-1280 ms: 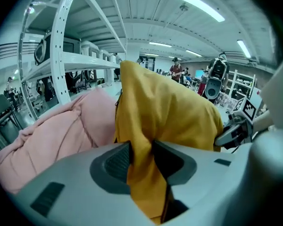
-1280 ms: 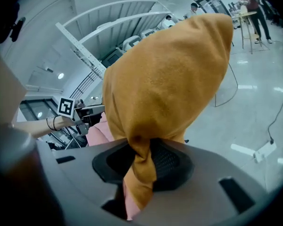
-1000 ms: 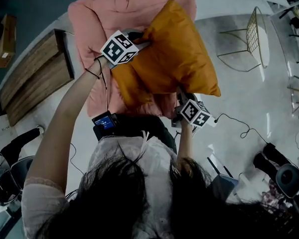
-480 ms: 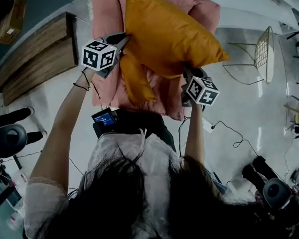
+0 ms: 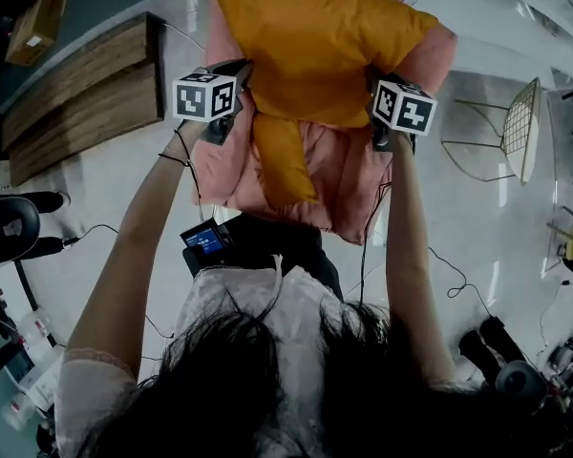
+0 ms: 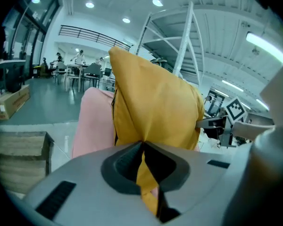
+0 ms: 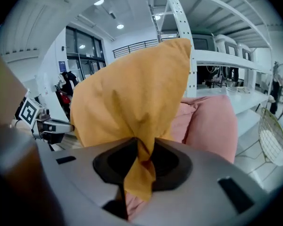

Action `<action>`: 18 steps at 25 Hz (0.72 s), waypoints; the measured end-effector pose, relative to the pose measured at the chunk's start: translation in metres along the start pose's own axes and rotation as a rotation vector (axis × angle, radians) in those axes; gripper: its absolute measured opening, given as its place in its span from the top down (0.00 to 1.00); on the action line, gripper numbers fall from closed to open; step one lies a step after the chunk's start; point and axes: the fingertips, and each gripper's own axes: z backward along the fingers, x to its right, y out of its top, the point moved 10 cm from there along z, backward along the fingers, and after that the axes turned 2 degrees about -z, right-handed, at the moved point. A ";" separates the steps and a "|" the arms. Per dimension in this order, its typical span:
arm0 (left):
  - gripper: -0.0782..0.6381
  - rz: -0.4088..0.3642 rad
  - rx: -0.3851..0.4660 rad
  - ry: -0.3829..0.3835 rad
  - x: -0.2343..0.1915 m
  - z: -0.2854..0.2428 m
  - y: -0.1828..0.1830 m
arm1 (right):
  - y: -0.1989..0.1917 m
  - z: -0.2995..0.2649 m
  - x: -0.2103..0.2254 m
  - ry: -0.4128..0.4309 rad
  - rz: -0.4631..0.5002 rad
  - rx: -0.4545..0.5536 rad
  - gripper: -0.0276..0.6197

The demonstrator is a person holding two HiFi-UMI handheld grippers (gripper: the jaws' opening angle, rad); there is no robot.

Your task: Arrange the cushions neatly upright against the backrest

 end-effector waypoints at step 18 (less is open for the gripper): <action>0.84 -0.029 0.058 0.045 -0.036 -0.110 0.033 | 0.029 -0.083 0.043 0.027 -0.226 -0.127 0.80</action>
